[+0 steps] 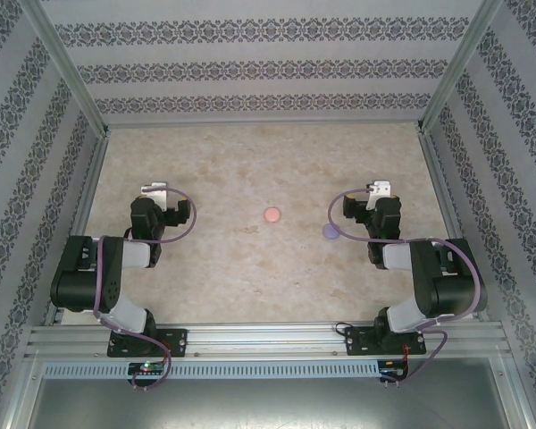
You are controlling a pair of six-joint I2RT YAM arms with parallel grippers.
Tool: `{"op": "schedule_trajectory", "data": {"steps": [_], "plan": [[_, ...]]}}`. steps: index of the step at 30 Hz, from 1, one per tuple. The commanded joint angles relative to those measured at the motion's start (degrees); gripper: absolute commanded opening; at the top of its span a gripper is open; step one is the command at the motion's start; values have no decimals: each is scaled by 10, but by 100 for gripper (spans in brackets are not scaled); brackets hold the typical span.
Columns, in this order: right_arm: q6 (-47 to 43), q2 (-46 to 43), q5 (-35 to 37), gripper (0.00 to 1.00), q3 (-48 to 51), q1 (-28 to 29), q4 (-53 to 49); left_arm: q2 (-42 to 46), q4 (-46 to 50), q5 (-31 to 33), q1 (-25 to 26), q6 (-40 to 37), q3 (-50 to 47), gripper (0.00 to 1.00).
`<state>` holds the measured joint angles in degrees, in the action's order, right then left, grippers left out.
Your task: Insert the wireless bluetooth earbuds into the charging case
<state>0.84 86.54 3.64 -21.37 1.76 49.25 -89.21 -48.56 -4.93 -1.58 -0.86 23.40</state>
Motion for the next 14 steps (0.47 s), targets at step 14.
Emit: {"op": "schedule_trajectory", "data": {"steps": [14], "plan": [[6, -4, -32, 98, -8, -12, 10, -3, 14, -2, 2, 10, 5, 100]]}}
